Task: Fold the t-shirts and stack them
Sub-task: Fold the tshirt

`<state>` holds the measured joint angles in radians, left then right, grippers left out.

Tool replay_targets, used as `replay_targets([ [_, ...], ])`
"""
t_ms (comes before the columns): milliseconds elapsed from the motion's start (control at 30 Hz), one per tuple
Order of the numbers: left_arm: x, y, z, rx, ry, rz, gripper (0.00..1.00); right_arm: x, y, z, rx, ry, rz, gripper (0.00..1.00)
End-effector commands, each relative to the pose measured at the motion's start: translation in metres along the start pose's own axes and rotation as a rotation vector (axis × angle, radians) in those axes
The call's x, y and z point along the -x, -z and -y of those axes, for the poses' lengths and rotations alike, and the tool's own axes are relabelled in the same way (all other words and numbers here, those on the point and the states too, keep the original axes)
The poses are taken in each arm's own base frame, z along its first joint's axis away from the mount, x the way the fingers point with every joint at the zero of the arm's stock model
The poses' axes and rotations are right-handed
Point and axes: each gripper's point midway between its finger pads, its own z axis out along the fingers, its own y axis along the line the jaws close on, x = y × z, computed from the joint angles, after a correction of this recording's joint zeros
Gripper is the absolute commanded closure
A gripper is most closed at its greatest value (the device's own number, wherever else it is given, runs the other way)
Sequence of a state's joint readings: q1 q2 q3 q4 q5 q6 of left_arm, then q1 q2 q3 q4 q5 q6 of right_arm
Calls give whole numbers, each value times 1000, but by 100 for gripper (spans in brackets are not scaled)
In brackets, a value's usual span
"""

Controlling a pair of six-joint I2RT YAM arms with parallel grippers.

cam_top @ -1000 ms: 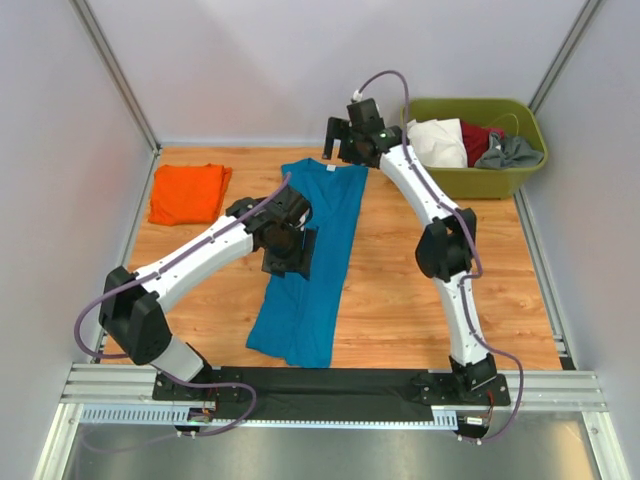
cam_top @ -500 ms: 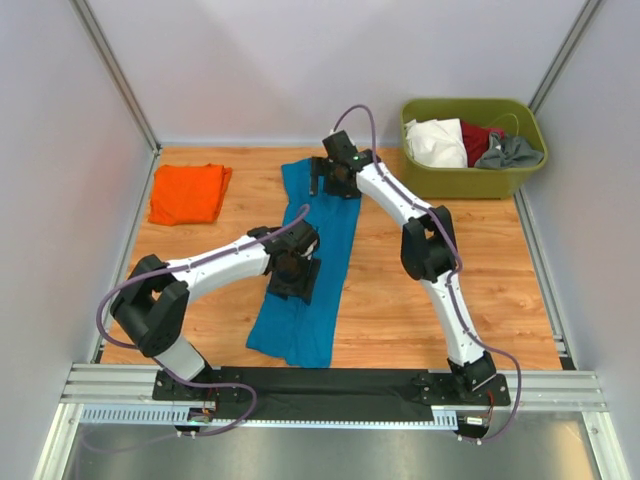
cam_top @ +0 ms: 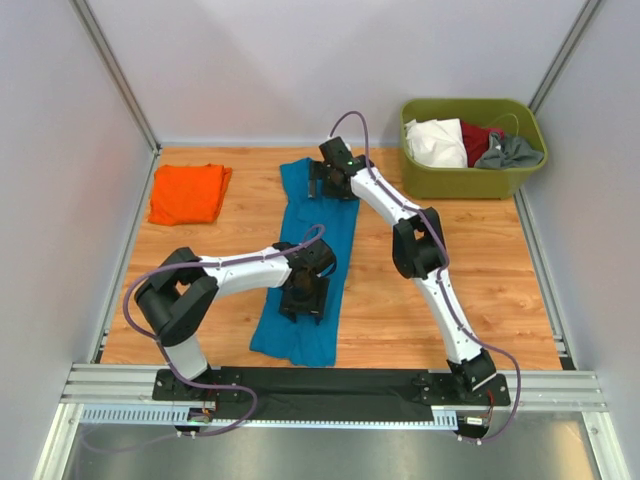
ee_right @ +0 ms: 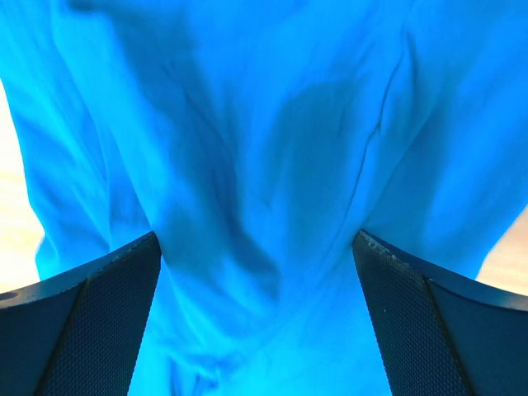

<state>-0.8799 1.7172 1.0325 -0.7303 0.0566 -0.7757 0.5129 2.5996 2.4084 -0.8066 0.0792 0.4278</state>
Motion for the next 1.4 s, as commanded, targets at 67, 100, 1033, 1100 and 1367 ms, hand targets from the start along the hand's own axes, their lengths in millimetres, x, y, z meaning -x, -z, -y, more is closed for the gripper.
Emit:
replay_targets([
  [67, 1, -8, 25, -16, 24, -20, 32, 28, -30, 22, -3, -62, 80, 0],
  [100, 3, -8, 24, -3, 21, -18, 32, 36, -31, 26, 9, -84, 99, 0],
  [1033, 45, 148, -51, -447, 227, 322, 27, 10, 297, 5, 371, -257, 233, 0],
  [1100, 33, 133, -55, -460, 254, 282, 28, -62, 272, 14, 342, -288, 101, 1],
  [1367, -23, 75, -72, -415, 317, 109, 33, -245, 268, -9, 426, -418, -185, 18],
])
